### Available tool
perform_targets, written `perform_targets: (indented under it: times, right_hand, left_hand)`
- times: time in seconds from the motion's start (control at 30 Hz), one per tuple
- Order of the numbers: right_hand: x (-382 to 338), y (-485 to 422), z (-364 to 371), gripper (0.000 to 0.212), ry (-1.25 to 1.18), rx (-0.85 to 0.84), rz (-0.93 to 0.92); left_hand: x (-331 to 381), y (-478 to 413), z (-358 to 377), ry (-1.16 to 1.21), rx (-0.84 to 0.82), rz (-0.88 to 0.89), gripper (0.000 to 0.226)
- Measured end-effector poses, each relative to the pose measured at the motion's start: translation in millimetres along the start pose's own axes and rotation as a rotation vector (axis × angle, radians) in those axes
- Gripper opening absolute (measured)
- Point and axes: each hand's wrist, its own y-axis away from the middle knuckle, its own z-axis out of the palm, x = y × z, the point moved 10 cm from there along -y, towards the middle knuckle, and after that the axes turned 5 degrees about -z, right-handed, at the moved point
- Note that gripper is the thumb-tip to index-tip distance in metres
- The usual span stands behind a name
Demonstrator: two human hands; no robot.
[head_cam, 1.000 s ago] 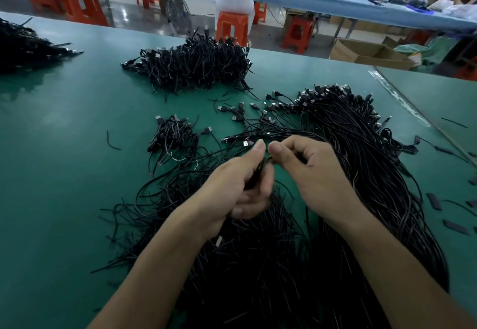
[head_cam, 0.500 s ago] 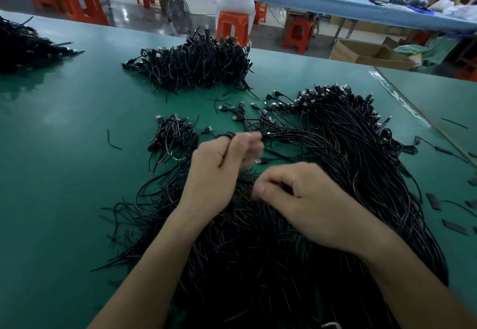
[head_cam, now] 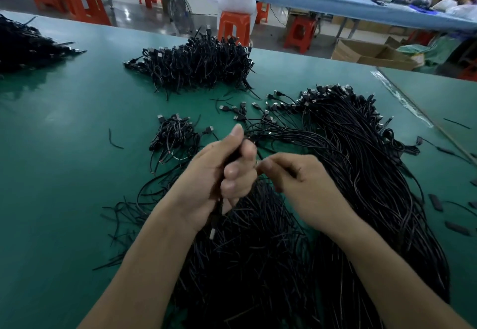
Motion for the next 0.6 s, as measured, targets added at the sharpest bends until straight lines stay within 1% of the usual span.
perform_targets:
  times: [0.07,0.13,0.2,0.27,0.33,0.37,0.43,0.5,0.53,0.57,0.6]
  right_hand:
    - [-2,5,13,0.028,0.066,-0.063,-0.007]
    - [-7,10,22,0.03,0.144,-0.107,-0.027]
    - [-11,13,26,0.025,0.23,-0.142,-0.05]
    - [-12,16,27,0.024,0.293,-0.17,-0.053]
    - [-13,18,26,0.024,0.34,-0.204,-0.062]
    - [-15,19,25,0.026,0.357,-0.216,-0.075]
    - [-21,20,18,0.028,0.368,-0.21,-0.12]
    - [-30,18,6,0.022,0.349,-0.171,-0.182]
    - [-34,17,-1,0.016,0.315,-0.145,-0.21]
    - [-37,16,-8,0.01,0.257,-0.113,-0.228]
    - [-39,15,-16,0.008,0.184,-0.078,-0.237]
  left_hand:
    - [8,-1,-5,0.054,0.068,0.095,0.044]
    - [16,0,-13,0.025,0.158,0.212,0.04]
    - [20,2,-19,-0.044,0.215,0.294,0.038]
    - [25,6,-25,-0.228,0.32,0.374,0.036]
    - [31,12,-26,-0.522,0.451,0.443,0.031]
    - [32,14,-23,-0.67,0.49,0.449,0.03]
    - [28,11,-17,-0.931,0.503,0.404,0.028]
    - [18,7,-12,-1.133,0.465,0.272,0.032]
    - [11,4,-11,-1.158,0.427,0.188,0.039]
    - [2,2,-9,-1.101,0.366,0.103,0.046]
    - [-6,1,-5,-0.982,0.291,0.024,0.05]
